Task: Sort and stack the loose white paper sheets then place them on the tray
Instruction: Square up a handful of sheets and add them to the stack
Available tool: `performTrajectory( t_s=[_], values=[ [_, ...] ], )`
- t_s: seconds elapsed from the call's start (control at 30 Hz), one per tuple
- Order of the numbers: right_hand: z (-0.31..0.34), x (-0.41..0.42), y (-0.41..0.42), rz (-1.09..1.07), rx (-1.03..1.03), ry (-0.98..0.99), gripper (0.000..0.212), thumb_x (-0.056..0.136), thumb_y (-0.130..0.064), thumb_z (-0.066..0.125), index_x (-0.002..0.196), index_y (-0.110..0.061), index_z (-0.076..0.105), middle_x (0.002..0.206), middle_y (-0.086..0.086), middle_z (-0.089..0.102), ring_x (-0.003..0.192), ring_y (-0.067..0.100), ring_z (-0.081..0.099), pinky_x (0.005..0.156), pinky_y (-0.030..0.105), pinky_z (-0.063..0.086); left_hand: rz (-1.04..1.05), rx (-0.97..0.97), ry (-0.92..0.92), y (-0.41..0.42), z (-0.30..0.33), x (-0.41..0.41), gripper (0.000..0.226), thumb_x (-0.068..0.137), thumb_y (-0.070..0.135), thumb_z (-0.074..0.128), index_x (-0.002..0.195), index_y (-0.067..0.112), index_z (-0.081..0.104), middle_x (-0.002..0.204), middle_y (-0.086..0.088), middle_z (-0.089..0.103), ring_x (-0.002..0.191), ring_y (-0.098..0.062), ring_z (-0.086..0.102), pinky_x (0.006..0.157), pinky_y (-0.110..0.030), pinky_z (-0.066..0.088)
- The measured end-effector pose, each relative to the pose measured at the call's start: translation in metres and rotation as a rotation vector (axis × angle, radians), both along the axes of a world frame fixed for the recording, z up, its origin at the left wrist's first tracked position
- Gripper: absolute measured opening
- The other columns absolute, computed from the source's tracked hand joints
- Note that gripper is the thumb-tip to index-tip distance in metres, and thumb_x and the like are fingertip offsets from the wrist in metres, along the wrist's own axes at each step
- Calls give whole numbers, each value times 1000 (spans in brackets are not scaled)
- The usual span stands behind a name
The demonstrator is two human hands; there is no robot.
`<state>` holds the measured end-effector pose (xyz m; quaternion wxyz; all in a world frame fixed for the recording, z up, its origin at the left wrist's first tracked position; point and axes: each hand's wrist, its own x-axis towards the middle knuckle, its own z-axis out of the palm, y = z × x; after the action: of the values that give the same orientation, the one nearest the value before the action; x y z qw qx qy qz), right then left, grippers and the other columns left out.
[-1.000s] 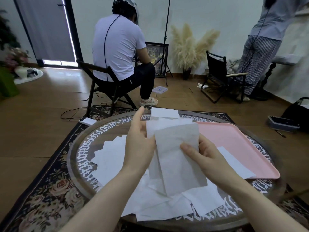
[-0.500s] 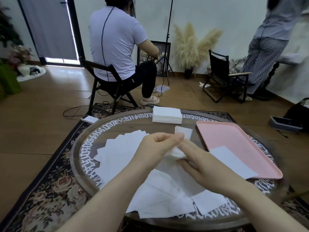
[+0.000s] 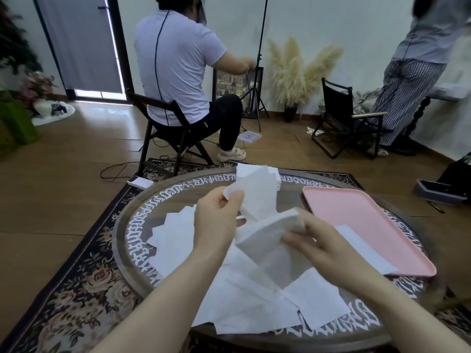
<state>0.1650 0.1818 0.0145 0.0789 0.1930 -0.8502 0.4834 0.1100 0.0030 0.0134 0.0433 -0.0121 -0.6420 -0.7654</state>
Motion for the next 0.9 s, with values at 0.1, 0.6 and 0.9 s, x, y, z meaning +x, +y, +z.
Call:
performTrajectory(
  t_s=[0.1,0.6,0.9],
  values=[
    [2,-3,10,-30,-492,-174,24,81,-15,61,102,-5,65,93,1,77,85,13,72,71,21,55,14,78,-22,-3,4,-3,14,97,12,57,89,17,68,81,1,72,68,-11,66,59,-26,57],
    [-5,-14,9,-329,-726,-320,23,96,-19,57,115,-13,67,109,3,75,100,22,72,73,30,56,-349,78,144,13,0,19,55,98,-2,49,141,32,45,113,1,73,96,-13,70,66,-23,54],
    [-3,-11,9,-210,-745,-288,32,78,-31,67,107,-18,73,108,5,75,93,19,73,69,27,60,-175,91,9,18,-3,18,22,99,11,54,104,21,74,100,1,77,95,-17,71,79,-31,55]
  ],
)
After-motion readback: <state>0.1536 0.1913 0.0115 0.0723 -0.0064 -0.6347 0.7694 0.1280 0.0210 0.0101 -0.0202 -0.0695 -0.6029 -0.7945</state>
